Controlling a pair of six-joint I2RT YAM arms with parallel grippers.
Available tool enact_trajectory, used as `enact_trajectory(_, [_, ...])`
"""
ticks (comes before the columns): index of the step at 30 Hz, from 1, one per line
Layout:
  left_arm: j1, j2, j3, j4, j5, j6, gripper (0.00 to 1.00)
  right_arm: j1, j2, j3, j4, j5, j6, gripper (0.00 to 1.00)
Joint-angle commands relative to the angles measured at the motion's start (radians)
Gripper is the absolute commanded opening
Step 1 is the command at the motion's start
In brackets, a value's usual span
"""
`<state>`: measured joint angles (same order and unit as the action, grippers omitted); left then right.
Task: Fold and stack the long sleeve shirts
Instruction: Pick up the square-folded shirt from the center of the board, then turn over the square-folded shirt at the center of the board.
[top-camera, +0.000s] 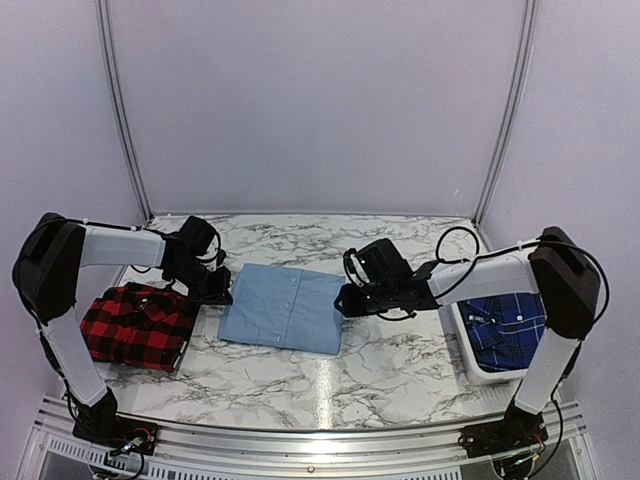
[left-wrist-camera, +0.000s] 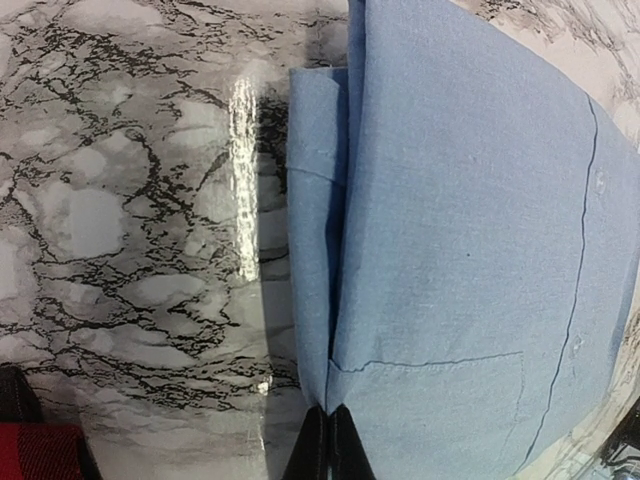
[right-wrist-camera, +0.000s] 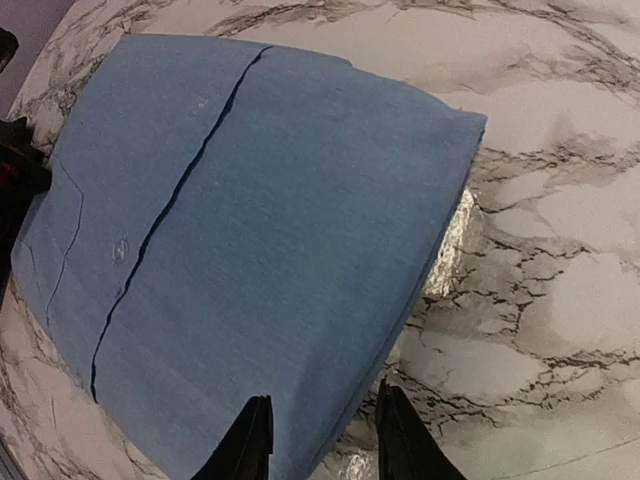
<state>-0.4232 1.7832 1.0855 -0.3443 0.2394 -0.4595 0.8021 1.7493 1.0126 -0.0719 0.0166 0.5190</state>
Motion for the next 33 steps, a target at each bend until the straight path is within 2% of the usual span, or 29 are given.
enact_trajectory(1, [0.013,-0.027,0.021,-0.037,0.015,0.018,0.0,-0.006,0.092,0.077,0.019,-0.006,-0.015,0.31])
enact_trajectory(6, [0.016,-0.039,0.019,-0.044,0.012,0.021,0.0,-0.006,0.13,0.079,0.002,0.029,-0.01,0.25])
enact_trajectory(19, [0.039,-0.084,0.056,-0.079,-0.011,0.031,0.0,0.003,0.127,0.061,-0.003,0.058,-0.016,0.23])
enact_trajectory(26, [0.043,-0.103,0.08,-0.108,-0.018,0.048,0.0,0.031,0.197,0.109,-0.014,0.025,-0.022,0.2])
enact_trajectory(33, [0.061,-0.12,0.091,-0.13,-0.012,0.08,0.0,0.045,0.195,0.141,-0.033,0.018,-0.026,0.2])
